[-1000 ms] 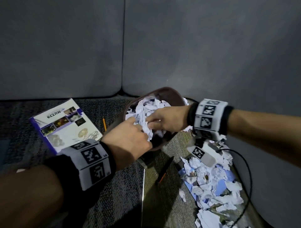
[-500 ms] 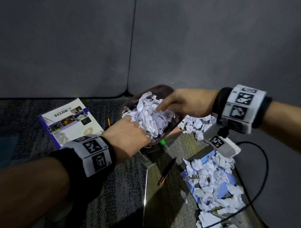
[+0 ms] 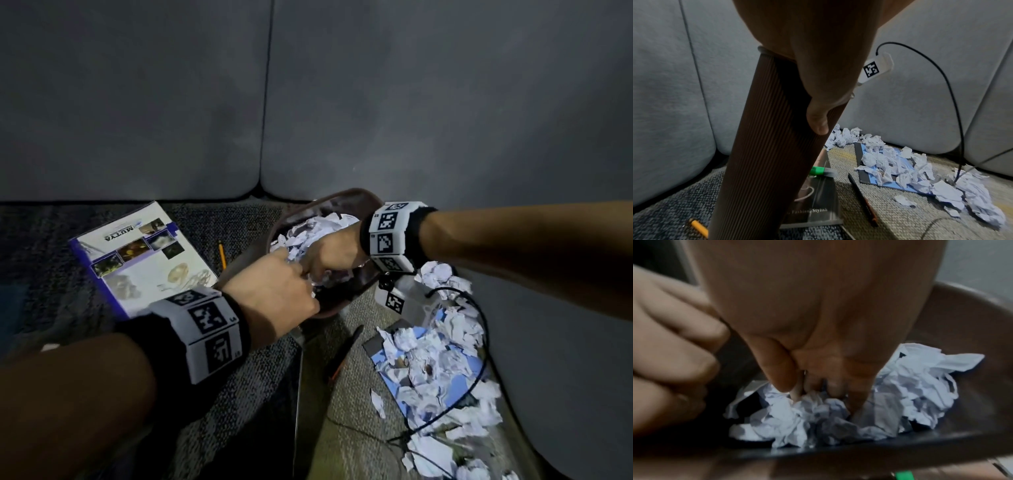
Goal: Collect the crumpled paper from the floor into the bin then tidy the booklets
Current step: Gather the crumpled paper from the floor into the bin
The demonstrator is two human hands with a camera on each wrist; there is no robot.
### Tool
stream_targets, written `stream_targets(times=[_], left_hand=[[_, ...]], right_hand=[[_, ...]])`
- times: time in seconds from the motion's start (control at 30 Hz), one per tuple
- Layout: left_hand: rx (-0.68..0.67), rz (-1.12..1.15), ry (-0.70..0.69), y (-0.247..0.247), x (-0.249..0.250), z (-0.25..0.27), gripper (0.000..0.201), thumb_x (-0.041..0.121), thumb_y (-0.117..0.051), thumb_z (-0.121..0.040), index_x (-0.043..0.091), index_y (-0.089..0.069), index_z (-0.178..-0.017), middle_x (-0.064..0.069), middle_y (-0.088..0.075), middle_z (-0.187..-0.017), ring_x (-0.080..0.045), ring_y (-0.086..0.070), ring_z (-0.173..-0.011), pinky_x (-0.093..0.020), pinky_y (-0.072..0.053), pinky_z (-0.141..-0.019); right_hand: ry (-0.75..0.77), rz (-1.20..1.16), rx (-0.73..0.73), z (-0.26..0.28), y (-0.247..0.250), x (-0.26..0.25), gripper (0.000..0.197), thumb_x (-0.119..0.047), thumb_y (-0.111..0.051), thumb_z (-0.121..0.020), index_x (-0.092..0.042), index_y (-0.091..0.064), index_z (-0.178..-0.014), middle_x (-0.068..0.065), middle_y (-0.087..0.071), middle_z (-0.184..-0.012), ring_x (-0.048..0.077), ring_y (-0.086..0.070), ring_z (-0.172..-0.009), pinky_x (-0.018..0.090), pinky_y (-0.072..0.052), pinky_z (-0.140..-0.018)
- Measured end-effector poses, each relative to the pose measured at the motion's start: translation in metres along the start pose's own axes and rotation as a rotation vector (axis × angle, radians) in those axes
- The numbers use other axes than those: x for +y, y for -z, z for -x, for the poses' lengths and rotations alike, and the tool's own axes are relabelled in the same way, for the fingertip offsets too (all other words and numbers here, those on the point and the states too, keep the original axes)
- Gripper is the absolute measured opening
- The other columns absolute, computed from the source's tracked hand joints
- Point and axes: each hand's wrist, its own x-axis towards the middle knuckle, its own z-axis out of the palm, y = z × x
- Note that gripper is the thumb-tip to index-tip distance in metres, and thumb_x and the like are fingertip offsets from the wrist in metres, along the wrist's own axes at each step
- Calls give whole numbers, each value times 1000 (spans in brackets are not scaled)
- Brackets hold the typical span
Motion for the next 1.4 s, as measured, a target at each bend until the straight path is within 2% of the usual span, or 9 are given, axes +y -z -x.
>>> stream_targets(times=[0.17, 0.27, 0.37, 0.47, 0.6, 0.8, 1.0, 1.13, 1.4], left_hand=[[34, 14, 19, 6, 1, 0, 26, 19, -44, -94, 25, -59, -115, 4, -65, -112, -20, -54, -111, -36, -34, -89], [43, 7, 26, 6, 1, 1, 22, 19, -43, -94, 24, -59, -109, 4, -65, -110, -20, -56, -105, -35, -35, -88], [22, 17, 28, 7, -1, 2, 21, 20, -44, -93, 25, -57, -108, 5, -64, -109, -19, -55, -104, -35, -35, -87], [11, 19, 21, 10, -1, 1, 21, 20, -44, -93, 26, -57, -108, 6, -62, -110, -19, -55, -105, -34, -33, -86], [-31, -19, 12, 5, 3, -3, 25, 19, -43, -94, 23, -59, -112, 5, -64, -112, -19, -55, -107, -34, -32, -88], [34, -12, 31, 6, 2, -5, 24, 17, -45, -90, 24, -61, -107, 5, -66, -106, -19, -58, -101, -32, -33, -81], [85, 63, -12, 20, -2, 0, 31, 17, -33, -79, 22, -64, -82, 4, -69, -82, -20, -65, -79, -30, -42, -71], [2, -23, -26, 25, 2, -4, 27, 22, -39, -87, 27, -54, -108, 8, -62, -111, -16, -56, -108, -29, -37, -88], [-21, -63, -19, 38, 18, -17, 18, 27, -39, -89, 30, -51, -103, 10, -61, -110, -14, -56, -106, -30, -38, -88]], right_hand=[[-1, -599, 164, 32, -6, 23, 45, 7, -44, -92, -15, -63, -126, -6, -65, -120, 11, -59, -109, 23, -43, -100], [-37, -581, 343, 64, -4, 37, 38, -9, -49, -95, -34, -67, -116, -6, -67, -121, 24, -60, -115, 48, -46, -101], [-159, -468, 500, 72, -2, 43, 37, -31, -55, -91, -39, -56, -128, -5, -55, -137, 19, -55, -121, 47, -41, -106], [-229, -358, 339, 54, -9, 33, 55, -47, -51, -94, -39, -33, -146, -10, -12, -160, 13, -24, -143, 32, -14, -116], [-243, -381, 187, 11, -16, 29, 49, -36, -45, -100, -30, -35, -147, -3, -36, -152, 10, -41, -126, 14, -25, -93], [-230, -465, 128, -11, -8, 36, 42, -16, -48, -98, -17, -47, -140, 15, -52, -138, 30, -49, -127, 34, -41, -103], [-192, -335, 345, 35, -4, 41, 40, -23, -41, -98, -36, -51, -135, -4, -64, -117, 16, -63, -98, 23, -45, -90], [-209, -238, 580, 75, -21, 41, 37, -30, -38, -101, -41, -50, -135, -6, -62, -126, 12, -60, -102, 24, -42, -91], [-499, -490, 1340, 78, -154, 73, 22, -12, -52, -82, -18, -60, -102, -1, -54, -99, 11, -53, -84, 35, -48, -81]])
